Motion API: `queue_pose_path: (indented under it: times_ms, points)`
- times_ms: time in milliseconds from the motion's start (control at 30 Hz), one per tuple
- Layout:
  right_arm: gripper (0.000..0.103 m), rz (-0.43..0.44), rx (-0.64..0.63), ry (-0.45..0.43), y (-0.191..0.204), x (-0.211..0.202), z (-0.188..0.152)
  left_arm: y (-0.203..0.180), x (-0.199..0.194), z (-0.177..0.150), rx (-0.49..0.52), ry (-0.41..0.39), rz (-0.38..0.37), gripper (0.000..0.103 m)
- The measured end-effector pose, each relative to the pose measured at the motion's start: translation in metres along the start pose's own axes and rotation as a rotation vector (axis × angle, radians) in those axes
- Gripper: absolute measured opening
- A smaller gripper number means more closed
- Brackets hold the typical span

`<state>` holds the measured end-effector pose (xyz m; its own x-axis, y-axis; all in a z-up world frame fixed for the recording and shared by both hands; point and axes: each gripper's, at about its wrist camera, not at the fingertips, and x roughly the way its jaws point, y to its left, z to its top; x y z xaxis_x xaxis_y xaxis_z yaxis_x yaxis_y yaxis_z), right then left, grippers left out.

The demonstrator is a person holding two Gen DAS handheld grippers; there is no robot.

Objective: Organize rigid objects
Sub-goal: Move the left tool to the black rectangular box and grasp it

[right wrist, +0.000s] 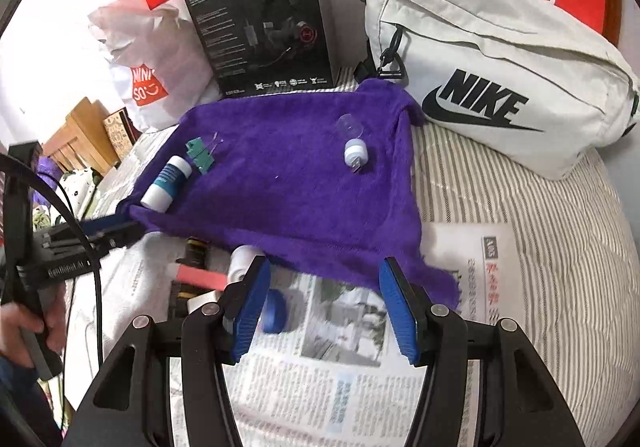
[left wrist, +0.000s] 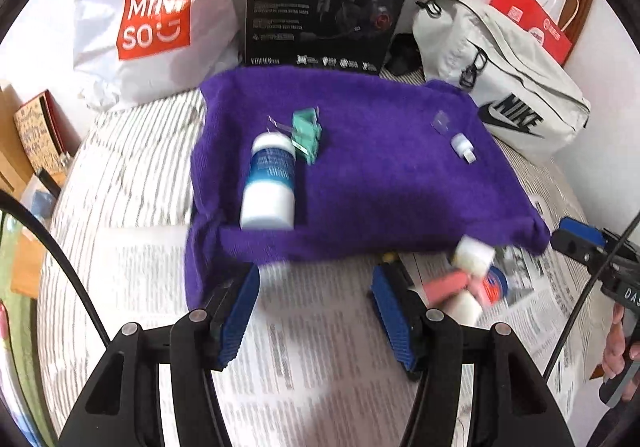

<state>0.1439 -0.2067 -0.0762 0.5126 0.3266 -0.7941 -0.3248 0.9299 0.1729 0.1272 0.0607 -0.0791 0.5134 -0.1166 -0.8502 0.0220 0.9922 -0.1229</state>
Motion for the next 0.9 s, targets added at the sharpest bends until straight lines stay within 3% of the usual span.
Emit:
queue_pose_path:
  times_ms: [400, 567, 733, 900]
  points:
    - [0.056, -0.016, 0.007, 0.011, -0.003, -0.019, -0.029, -0.033, 0.018, -0.040, 0.040, 0.076, -0.013, 0.057]
    - [0.056, -0.020, 0.015, 0.016, -0.006, -0.022, -0.033, -0.040, 0.029, -0.038, 0.024, 0.089, -0.022, 0.065]
    - [0.057, -0.008, 0.010, 0.010, -0.002, -0.024, -0.035, -0.056, 0.033, -0.040, 0.087, 0.085, 0.044, 0.066]
    - [0.057, -0.001, -0.005, 0.022, 0.003, -0.019, -0.038, -0.041, 0.025, -0.044, 0.066, 0.070, 0.080, 0.068]
